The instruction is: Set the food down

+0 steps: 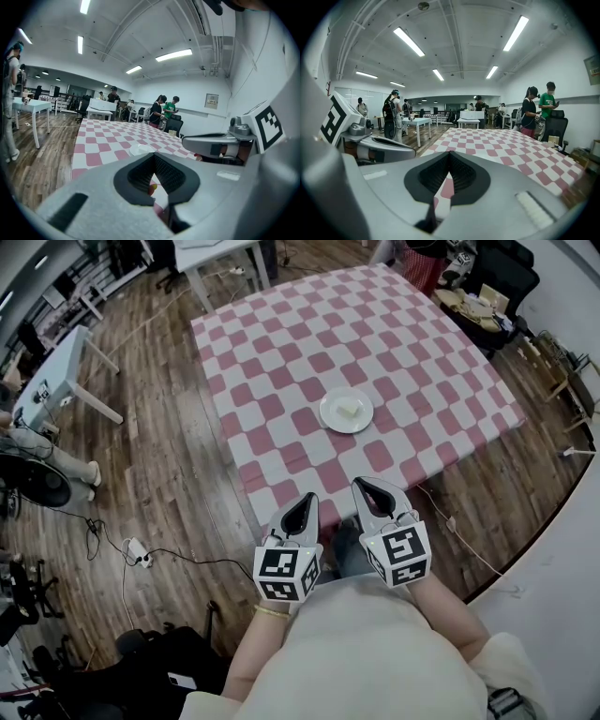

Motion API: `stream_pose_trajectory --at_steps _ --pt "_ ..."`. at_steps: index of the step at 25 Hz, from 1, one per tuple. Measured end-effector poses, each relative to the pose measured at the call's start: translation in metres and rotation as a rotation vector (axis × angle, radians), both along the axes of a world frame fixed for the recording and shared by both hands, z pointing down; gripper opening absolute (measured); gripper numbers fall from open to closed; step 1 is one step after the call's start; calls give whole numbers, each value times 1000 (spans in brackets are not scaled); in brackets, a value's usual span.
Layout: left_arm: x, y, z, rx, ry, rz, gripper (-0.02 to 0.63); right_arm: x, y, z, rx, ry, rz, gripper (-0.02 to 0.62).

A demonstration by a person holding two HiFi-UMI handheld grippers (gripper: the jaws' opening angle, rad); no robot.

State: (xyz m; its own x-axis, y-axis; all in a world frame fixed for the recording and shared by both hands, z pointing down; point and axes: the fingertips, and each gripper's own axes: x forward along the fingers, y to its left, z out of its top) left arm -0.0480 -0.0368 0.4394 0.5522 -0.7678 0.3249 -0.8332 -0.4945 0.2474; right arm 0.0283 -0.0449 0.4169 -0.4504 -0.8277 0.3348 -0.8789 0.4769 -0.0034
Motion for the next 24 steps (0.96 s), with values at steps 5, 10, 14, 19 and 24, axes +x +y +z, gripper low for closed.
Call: stream_pose_trajectory --at_steps 5,10,14,19,24 --pt "-1 4 2 -1 -1 2 -3 0 4 -4 14 -5 5 5" --pt "-3 3 0 2 3 -4 -3 1 6 -6 22 -10 12 5" --pt "-3 3 0 6 -2 1 -2 1 6 -8 34 -16 16 5" --pt "-2 2 0 6 -2 2 -2 2 6 -9 41 -18 19 5" --pt "-2 1 0 8 0 4 -3 3 5 -9 46 -12 21 5"
